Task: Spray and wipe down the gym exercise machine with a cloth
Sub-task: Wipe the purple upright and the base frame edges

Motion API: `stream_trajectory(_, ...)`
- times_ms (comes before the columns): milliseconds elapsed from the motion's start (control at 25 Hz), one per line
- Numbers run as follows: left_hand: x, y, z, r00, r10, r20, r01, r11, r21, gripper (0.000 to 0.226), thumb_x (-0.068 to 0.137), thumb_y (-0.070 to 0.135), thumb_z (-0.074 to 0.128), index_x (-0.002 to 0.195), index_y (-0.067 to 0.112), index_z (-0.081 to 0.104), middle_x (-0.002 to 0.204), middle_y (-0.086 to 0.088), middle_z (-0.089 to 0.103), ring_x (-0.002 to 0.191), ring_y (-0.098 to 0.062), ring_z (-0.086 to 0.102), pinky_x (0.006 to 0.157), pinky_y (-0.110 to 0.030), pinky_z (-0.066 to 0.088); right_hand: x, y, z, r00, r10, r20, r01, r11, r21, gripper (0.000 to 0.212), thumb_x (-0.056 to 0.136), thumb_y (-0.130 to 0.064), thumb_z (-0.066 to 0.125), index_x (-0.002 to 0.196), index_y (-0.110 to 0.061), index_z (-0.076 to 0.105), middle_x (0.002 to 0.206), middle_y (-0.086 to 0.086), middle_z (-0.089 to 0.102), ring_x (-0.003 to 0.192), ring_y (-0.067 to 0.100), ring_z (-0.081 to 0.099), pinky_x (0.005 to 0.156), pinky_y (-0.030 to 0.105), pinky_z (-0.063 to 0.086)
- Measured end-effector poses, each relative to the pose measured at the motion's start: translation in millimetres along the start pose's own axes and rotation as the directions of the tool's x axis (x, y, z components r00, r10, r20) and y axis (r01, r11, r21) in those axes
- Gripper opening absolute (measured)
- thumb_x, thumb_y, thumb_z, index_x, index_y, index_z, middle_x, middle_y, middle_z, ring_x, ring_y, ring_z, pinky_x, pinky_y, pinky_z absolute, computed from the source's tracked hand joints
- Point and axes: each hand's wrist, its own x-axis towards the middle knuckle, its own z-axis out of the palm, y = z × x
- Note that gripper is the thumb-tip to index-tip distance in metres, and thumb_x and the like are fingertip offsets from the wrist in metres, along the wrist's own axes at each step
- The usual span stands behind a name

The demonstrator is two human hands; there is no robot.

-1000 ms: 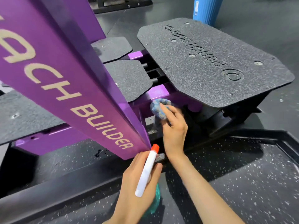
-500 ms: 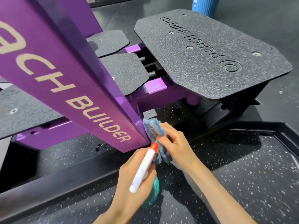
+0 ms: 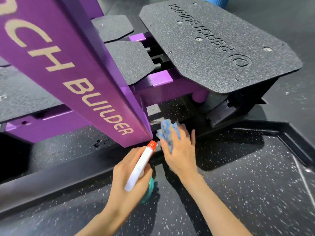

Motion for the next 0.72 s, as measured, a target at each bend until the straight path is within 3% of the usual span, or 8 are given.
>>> stream_trajectory(80, -1.8, -3.6, -2.3, 0.999, -0.035, -0.001, 0.035, 0.999, -0.028, 0.037, 0.072, 0.005, 0.05, 0.101, 0.019, 0.068, 0.084, 0.002, 0.069, 0.074, -0.018, 0.065, 0.068, -0.034, 0.053, -28.3, -18.8, 20.9, 0.961, -0.271, 0.047, 0.273, 0.961, -0.038, 0.042, 0.089, -0.033, 0.041, 0.116, -0.01, 0.063, 0.128, 0.012, 0.058, 0.129, 0.029, 0.046, 0.11, 0.048, 0.031)
stream_trajectory(160, -2.1, -3.0, -5.2, 0.999, -0.04, -0.017, 0.039, 0.998, -0.04, 0.034, 0.071, 0.008, 0.052, 0.099, 0.017, 0.069, 0.077, 0.01, 0.067, 0.066, -0.006, 0.061, 0.063, -0.019, 0.05, -8.5, -0.3, 16.9, 0.901, -0.432, 0.049, 0.432, 0.879, -0.2, 0.036, 0.085, -0.025, 0.044, 0.106, -0.008, 0.067, 0.125, 0.012, 0.061, 0.127, 0.029, 0.05, 0.108, 0.046, 0.032)
stream_trajectory(280, -1.3, -1.4, -7.4, 0.997, -0.073, 0.015, 0.073, 0.997, -0.033, 0.04, 0.071, 0.008, 0.052, 0.102, 0.024, 0.07, 0.088, 0.003, 0.071, 0.079, -0.015, 0.065, 0.072, -0.012, 0.047, 50.2, 70.2, -8.6, 0.976, -0.18, -0.124, 0.126, 0.926, -0.355, 0.042, 0.083, -0.018, 0.041, 0.111, -0.002, 0.068, 0.131, 0.014, 0.058, 0.125, 0.031, 0.052, 0.108, 0.04, 0.027)
stream_trajectory(400, -2.5, -1.9, -9.5, 0.998, -0.044, 0.038, 0.046, 0.998, -0.05, 0.038, 0.073, 0.006, 0.053, 0.102, 0.025, 0.069, 0.094, 0.004, 0.072, 0.085, -0.014, 0.067, 0.076, -0.01, 0.048, 41.1, 71.4, -5.7, 0.98, -0.008, -0.2, -0.036, 0.975, -0.219, 0.046, 0.082, -0.019, 0.039, 0.117, -0.002, 0.065, 0.131, 0.012, 0.058, 0.124, 0.031, 0.052, 0.103, 0.044, 0.039)
stream_trajectory(480, -2.4, -5.3, -10.7, 0.999, -0.044, 0.014, 0.044, 0.998, -0.054, 0.037, 0.074, 0.007, 0.054, 0.102, 0.027, 0.069, 0.096, 0.01, 0.072, 0.086, -0.007, 0.067, 0.077, -0.014, 0.049, 10.9, 25.0, 12.0, 0.977, -0.191, -0.091, 0.187, 0.981, -0.055, 0.043, 0.088, -0.022, 0.045, 0.125, -0.008, 0.061, 0.133, 0.008, 0.057, 0.126, 0.029, 0.049, 0.102, 0.045, 0.041)
stream_trajectory(600, -6.6, -13.1, -13.5, 0.996, -0.085, 0.008, 0.085, 0.994, -0.072, 0.036, 0.074, 0.009, 0.055, 0.104, 0.025, 0.068, 0.091, -0.001, 0.071, 0.079, -0.018, 0.065, 0.072, -0.026, 0.05, -2.2, 30.8, 12.8, 0.844, -0.529, 0.088, 0.533, 0.846, -0.024, 0.04, 0.089, -0.013, 0.053, 0.128, -0.008, 0.059, 0.136, 0.008, 0.054, 0.13, 0.028, 0.044, 0.106, 0.041, 0.036)
stream_trajectory(680, -10.2, -13.5, -20.5, 0.995, -0.097, 0.009, 0.097, 0.994, -0.045, 0.034, 0.074, 0.009, 0.054, 0.101, 0.024, 0.068, 0.08, -0.004, 0.066, 0.064, -0.018, 0.057, 0.062, -0.026, 0.047, 26.6, 64.8, -0.1, 0.947, -0.314, 0.067, 0.32, 0.939, -0.124, 0.044, 0.085, -0.006, 0.052, 0.128, -0.01, 0.059, 0.139, 0.009, 0.052, 0.132, 0.029, 0.043, 0.104, 0.055, 0.036)
stream_trajectory(720, -11.7, -15.0, -25.0, 0.995, -0.105, 0.002, 0.105, 0.994, -0.028, 0.032, 0.076, 0.007, 0.055, 0.099, 0.024, 0.068, 0.074, -0.002, 0.063, 0.059, -0.01, 0.051, 0.058, -0.021, 0.044, 36.6, 75.5, -4.9, 0.985, -0.167, -0.039, 0.16, 0.978, -0.136, 0.042, 0.085, -0.007, 0.048, 0.125, -0.007, 0.061, 0.137, 0.012, 0.053, 0.13, 0.033, 0.045, 0.099, 0.06, 0.039)
